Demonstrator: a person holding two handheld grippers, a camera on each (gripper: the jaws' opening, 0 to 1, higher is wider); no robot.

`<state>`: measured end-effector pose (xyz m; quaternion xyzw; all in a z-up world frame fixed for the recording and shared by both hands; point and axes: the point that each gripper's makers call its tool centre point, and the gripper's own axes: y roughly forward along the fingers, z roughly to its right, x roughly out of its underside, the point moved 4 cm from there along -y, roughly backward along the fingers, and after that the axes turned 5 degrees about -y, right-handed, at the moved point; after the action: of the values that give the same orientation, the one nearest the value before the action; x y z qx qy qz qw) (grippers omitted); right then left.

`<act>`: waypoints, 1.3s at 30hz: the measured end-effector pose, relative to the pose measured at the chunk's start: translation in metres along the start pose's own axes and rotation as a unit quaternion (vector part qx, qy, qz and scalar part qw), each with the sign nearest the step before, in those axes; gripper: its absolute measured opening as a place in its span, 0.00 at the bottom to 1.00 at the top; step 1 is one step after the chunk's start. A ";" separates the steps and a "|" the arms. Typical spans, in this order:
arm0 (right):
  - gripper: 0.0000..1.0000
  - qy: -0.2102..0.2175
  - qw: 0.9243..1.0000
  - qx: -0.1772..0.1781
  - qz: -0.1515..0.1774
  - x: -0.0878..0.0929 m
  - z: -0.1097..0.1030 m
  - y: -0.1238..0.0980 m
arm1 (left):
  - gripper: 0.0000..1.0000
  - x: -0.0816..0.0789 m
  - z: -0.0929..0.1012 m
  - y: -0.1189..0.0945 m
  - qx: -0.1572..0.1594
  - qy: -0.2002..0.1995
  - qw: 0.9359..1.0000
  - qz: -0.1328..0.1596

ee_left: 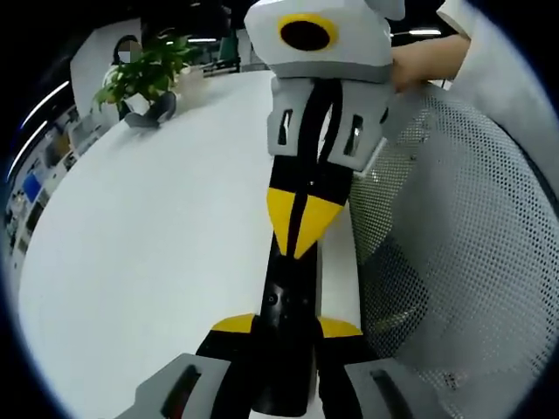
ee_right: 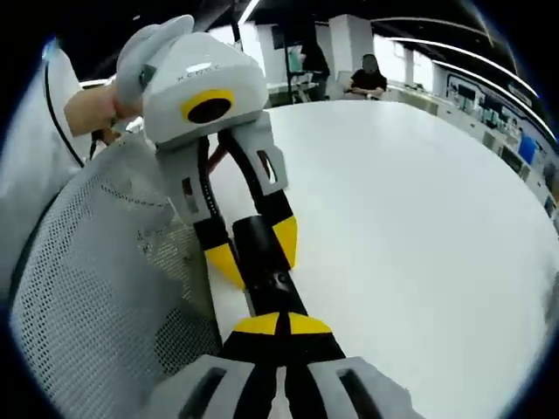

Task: Press the specified remote control buttons in sequence, fully releasing each button before pressing the next.

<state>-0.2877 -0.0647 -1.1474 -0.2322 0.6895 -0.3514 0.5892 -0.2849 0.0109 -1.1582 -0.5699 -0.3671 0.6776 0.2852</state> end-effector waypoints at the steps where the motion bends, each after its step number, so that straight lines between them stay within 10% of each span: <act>1: 0.00 -0.019 1.000 0.001 -0.014 -0.001 0.000 0.000 | 0.25 0.000 0.000 0.000 -0.001 0.001 1.000 0.000; 14: 0.00 -0.129 0.990 -0.020 -0.054 -0.008 -0.004 0.009 | 0.25 0.000 0.000 0.000 0.002 0.001 1.000 0.005; 22: 0.00 -0.223 0.968 -0.027 -0.114 -0.012 -0.006 0.013 | 0.25 0.002 0.002 0.000 -0.009 -0.003 1.000 0.018; 32: 0.00 -0.054 0.997 -0.028 -0.049 -0.009 0.001 0.011 | 0.25 0.003 0.001 0.000 -0.013 -0.010 0.999 0.039; 39: 0.00 -0.049 0.999 -0.004 -0.010 -0.006 -0.002 0.009 | 0.25 0.003 0.001 0.001 -0.016 -0.016 0.999 0.037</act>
<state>-0.2872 -0.0538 -1.1498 -0.2589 0.6586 -0.3428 0.6178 -0.2861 0.0125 -1.1601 -0.5768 -0.3610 0.6906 0.2452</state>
